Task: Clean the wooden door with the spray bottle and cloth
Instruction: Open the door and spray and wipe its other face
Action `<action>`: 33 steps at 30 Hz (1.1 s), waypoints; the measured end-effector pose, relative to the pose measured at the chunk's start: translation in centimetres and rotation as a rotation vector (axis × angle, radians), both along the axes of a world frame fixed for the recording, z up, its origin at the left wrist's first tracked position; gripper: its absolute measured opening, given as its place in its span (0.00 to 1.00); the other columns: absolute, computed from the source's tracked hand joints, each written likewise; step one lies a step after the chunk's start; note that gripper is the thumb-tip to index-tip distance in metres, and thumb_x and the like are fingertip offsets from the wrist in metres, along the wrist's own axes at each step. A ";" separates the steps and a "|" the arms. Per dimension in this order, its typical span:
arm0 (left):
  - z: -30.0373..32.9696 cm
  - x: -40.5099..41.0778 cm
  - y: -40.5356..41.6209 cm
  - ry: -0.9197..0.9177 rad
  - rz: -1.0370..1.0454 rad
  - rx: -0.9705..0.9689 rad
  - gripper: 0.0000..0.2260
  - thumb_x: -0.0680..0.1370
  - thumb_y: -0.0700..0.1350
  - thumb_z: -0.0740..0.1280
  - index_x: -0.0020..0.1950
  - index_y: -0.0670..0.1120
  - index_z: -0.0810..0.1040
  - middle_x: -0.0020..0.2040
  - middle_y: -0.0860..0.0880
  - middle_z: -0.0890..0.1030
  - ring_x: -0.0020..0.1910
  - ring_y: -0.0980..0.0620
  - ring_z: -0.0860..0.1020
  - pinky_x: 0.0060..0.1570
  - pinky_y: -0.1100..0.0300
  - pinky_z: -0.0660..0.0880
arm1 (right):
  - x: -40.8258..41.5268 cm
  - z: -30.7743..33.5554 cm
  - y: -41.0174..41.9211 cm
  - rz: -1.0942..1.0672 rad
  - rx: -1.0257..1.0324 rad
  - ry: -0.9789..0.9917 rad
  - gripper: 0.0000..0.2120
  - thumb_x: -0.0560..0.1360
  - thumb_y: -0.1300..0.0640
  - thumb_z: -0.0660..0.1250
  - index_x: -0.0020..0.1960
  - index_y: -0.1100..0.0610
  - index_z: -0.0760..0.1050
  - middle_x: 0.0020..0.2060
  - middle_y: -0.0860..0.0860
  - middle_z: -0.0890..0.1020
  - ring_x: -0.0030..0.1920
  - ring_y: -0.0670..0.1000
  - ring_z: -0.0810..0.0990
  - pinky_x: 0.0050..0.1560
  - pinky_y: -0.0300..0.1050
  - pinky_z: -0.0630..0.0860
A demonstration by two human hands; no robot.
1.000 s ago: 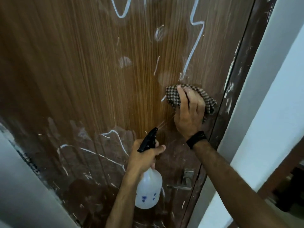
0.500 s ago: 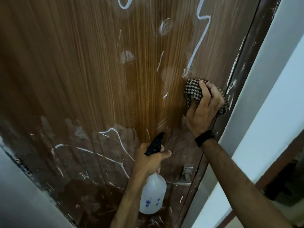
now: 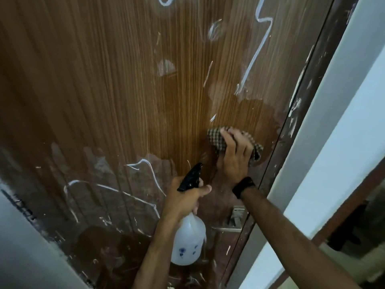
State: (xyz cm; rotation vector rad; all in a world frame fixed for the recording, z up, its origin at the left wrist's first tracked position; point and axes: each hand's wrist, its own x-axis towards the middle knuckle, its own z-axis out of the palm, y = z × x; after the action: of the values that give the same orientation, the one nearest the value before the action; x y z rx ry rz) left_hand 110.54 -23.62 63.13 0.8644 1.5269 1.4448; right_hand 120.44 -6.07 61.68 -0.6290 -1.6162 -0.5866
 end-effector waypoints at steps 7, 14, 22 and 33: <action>0.6 -0.9 0.0 0.000 0.038 0.036 0.10 0.74 0.38 0.75 0.38 0.46 0.76 0.33 0.43 0.76 0.20 0.53 0.68 0.23 0.61 0.67 | -1.5 4.8 0.0 0.013 0.094 0.010 0.17 0.81 0.62 0.60 0.69 0.54 0.69 0.65 0.54 0.70 0.62 0.56 0.71 0.67 0.50 0.69; 0.4 -1.3 -0.1 0.016 0.041 0.028 0.09 0.74 0.40 0.76 0.39 0.45 0.77 0.32 0.41 0.76 0.20 0.51 0.68 0.25 0.61 0.67 | 1.1 -6.0 0.0 0.058 0.124 -0.462 0.20 0.79 0.57 0.60 0.70 0.53 0.68 0.65 0.53 0.68 0.63 0.55 0.69 0.63 0.53 0.68; 0.2 -0.1 0.1 0.021 0.002 0.056 0.08 0.75 0.38 0.74 0.41 0.43 0.76 0.35 0.41 0.74 0.20 0.52 0.67 0.23 0.62 0.67 | 2.3 3.4 0.7 -0.009 -0.028 0.203 0.21 0.75 0.65 0.67 0.67 0.55 0.68 0.64 0.55 0.68 0.65 0.58 0.69 0.70 0.47 0.59; 0.5 0.9 0.7 -0.019 0.068 0.044 0.09 0.74 0.39 0.76 0.41 0.44 0.76 0.34 0.42 0.76 0.20 0.53 0.68 0.23 0.61 0.67 | -0.4 -2.5 -0.3 0.071 0.142 -0.412 0.21 0.78 0.56 0.62 0.70 0.52 0.68 0.66 0.53 0.68 0.63 0.55 0.69 0.64 0.52 0.67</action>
State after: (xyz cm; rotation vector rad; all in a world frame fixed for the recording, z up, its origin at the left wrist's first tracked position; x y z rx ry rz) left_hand 111.48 -22.88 63.67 0.8296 1.5286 1.5368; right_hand 120.08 -6.41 59.22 -0.3570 -1.9498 -0.8079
